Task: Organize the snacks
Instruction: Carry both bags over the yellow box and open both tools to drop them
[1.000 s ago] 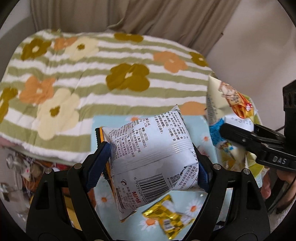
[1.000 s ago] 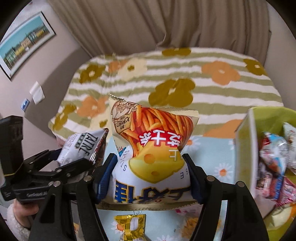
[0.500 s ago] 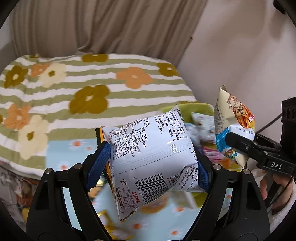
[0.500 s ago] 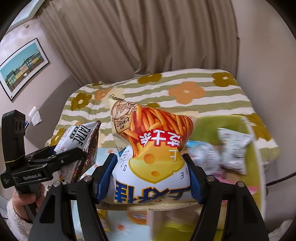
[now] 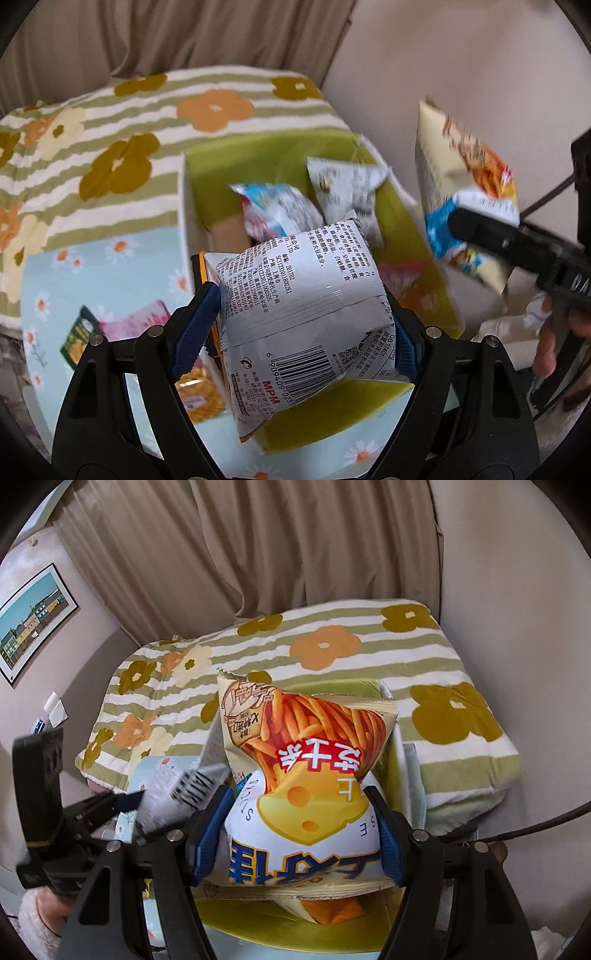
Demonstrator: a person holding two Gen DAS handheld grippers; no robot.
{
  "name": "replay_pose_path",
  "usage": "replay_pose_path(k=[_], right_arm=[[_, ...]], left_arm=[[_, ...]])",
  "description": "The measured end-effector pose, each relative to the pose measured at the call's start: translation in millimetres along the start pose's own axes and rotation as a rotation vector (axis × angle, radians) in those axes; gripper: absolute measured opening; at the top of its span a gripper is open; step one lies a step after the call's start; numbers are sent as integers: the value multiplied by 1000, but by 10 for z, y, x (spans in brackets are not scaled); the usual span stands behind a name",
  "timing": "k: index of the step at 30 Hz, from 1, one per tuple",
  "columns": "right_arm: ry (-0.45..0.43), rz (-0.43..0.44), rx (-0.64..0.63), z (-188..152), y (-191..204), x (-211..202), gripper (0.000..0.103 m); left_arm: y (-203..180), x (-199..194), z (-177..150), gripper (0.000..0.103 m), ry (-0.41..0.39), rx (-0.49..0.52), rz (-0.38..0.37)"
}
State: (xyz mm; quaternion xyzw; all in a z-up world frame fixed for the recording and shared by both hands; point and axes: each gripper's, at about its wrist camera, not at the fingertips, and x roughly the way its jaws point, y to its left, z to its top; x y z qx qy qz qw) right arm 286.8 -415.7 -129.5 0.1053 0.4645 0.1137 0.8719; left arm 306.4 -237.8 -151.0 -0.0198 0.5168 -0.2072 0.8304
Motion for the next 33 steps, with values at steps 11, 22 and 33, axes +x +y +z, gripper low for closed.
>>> replay_pose_path(k=[11,22,33], right_arm=[[21,23,40,-98,-210,144,66],[53,-15,-1,-105,-129,336,66],[16,-108,-132,-192,65,434,101]], left_arm=[[4,89,-150,100,31,-9,-16],[145,-121,-291,100,5,-20,6],[304,-411,-432,100,-56,-54,61]])
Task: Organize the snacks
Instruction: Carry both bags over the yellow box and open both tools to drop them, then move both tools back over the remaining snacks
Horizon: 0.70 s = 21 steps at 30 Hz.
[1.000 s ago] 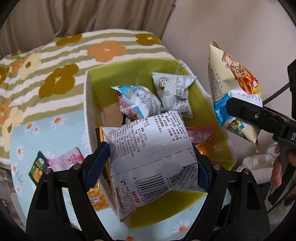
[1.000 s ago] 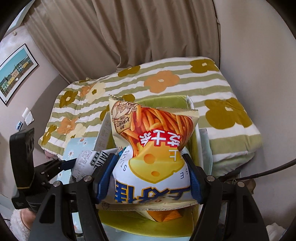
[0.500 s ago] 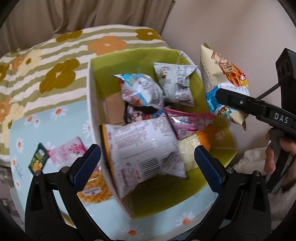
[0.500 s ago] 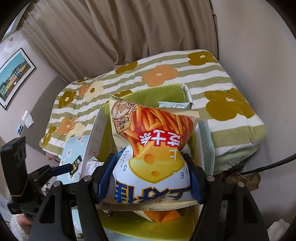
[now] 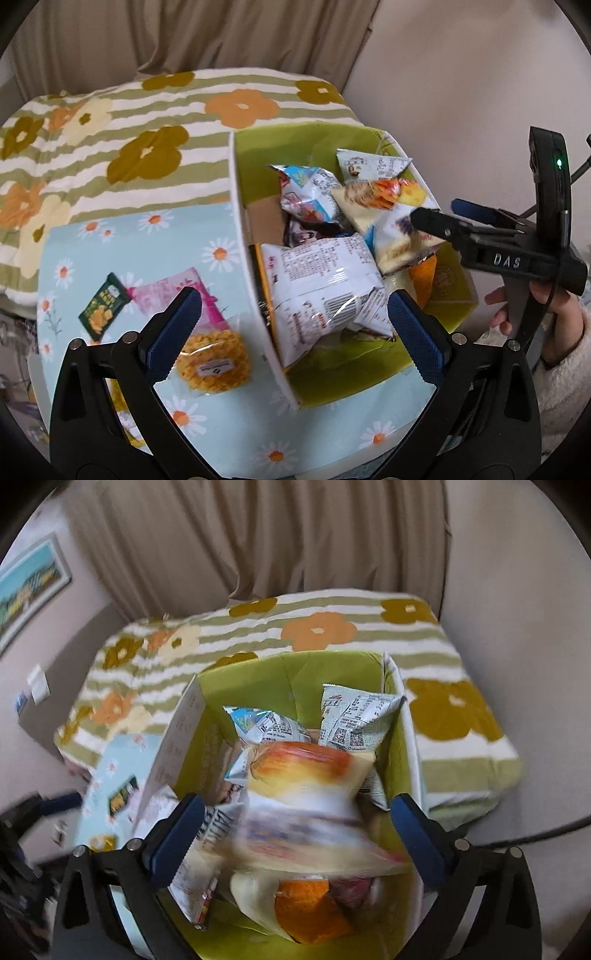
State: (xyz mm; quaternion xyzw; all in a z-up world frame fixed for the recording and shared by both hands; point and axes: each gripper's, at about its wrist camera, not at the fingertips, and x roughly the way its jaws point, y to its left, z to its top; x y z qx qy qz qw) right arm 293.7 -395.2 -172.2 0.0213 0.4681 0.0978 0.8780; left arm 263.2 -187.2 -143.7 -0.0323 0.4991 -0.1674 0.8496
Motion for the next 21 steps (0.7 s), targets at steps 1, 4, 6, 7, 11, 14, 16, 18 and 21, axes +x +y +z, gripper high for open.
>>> replay_pose_path(k=[1,4,6,7,11,14,16,18,21], right_arm=[[-14,-8,-6,-25,15,-49,101],[-25,26,28,-91,-5,-147,101],[-35,43,47,-111,-7,-209,101],[-49,48,52,-125,-7,-256,101],[-95,61,36,-143,71,-431,101],[-125,73,4,-142,187,-562,101],[-139,85,-17,-147,280,-627,101],[-158,101,-40,-150,397,-695,101],[-172,126,-61,-161,569,-758,101]], left_arm=[[16,-36,-25,100,-10,-1,8],[76,-129,-114,100,-31,-7,31],[128,-201,-177,100,-47,-21,41],[153,-244,-212,100,-56,-30,46],[304,-450,-372,100,-100,-73,84],[429,-624,-494,100,-128,-108,122],[545,-755,-591,100,-146,-137,149],[646,-851,-659,100,-156,-160,168],[830,-1019,-773,100,-173,-193,197]])
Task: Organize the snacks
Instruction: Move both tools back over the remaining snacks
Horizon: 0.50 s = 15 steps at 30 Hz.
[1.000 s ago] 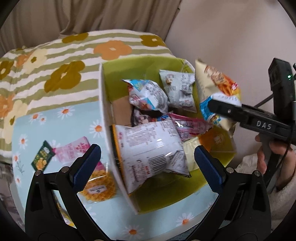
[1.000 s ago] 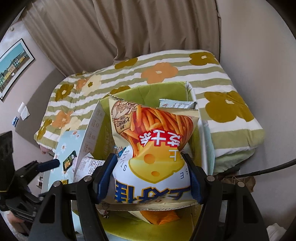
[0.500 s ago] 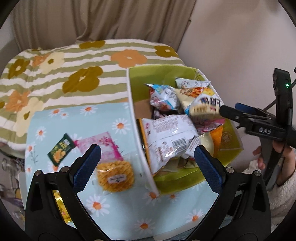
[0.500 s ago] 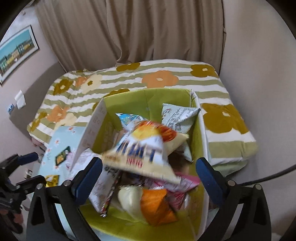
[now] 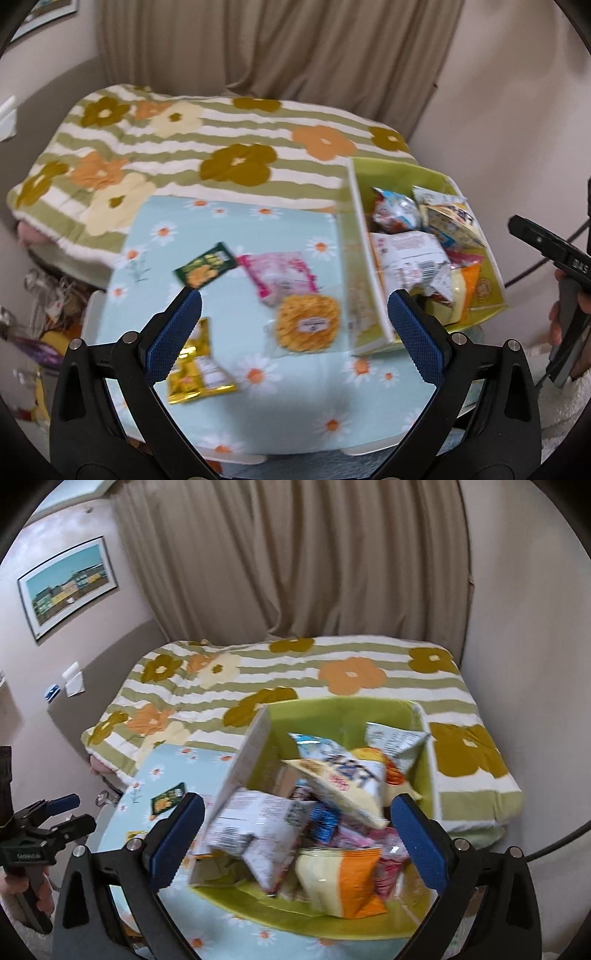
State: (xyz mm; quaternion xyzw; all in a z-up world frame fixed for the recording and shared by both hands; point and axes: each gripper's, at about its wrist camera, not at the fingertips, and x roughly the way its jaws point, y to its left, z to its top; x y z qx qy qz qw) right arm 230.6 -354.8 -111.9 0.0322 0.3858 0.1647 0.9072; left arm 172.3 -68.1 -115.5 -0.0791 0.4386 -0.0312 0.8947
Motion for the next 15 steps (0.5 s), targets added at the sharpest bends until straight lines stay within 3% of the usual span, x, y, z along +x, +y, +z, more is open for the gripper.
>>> replay_pose_path(k=[7,15], right_arm=[[-32,9,-25,-118,595,-17,101],[3,20,48,-438,1219,175,101]], left_arm=[[557,-196,-102,100,-3,-61,32],[1048,-131,-321,100,95,-87,14]])
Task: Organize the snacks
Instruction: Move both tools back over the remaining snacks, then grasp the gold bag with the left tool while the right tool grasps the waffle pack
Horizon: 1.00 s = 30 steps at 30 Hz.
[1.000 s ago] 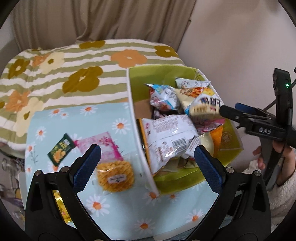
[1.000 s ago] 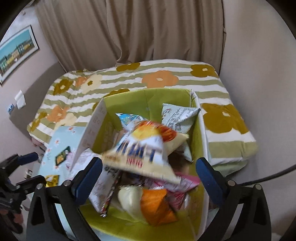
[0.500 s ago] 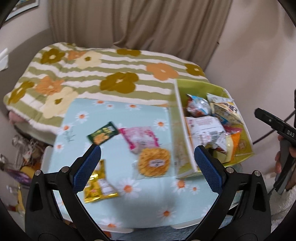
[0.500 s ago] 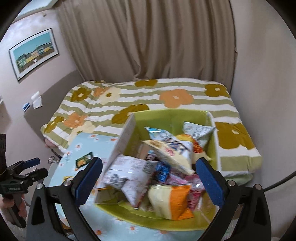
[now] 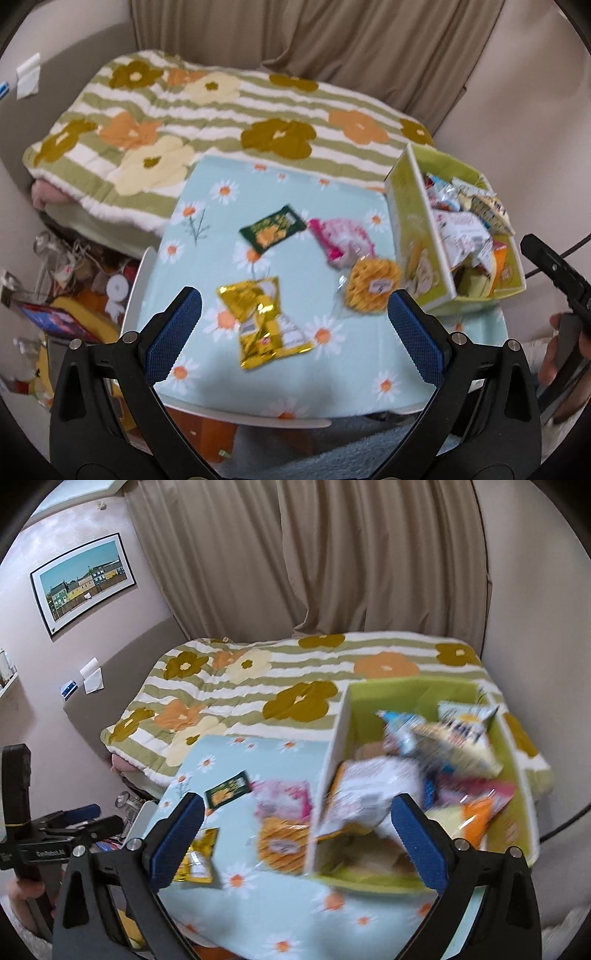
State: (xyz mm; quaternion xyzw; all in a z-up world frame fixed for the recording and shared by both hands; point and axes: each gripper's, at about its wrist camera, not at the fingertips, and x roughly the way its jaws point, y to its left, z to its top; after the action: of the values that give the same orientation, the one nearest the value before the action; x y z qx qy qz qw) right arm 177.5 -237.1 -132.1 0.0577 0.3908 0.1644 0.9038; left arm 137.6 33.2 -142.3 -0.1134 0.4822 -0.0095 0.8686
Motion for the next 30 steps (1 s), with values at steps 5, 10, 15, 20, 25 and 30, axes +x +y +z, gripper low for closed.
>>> replay_pose_path(k=[5,10,15,20,25,30], right_arm=[[-1,-54,43,-328,313,168,101],[-14,-127,118,-676,502,404,101],[-32,-203,147,-905,621,714,101],[-66,-298,151,-991,666,982,101],[-67,-338,129,-1002,690,1205,101],[-50,-361,125,-1031,668,1415,101]], left_arm=[[155,268,-114,100,62,32,-25],[215,720,-258,100,132,84,-63],[270,1169,-393,100,152,108,-76],[284,1480,-451,99,149,106,-87],[235,1667,-474,93,139,150,-70],[239,1825,-504,85,162,194,-49]])
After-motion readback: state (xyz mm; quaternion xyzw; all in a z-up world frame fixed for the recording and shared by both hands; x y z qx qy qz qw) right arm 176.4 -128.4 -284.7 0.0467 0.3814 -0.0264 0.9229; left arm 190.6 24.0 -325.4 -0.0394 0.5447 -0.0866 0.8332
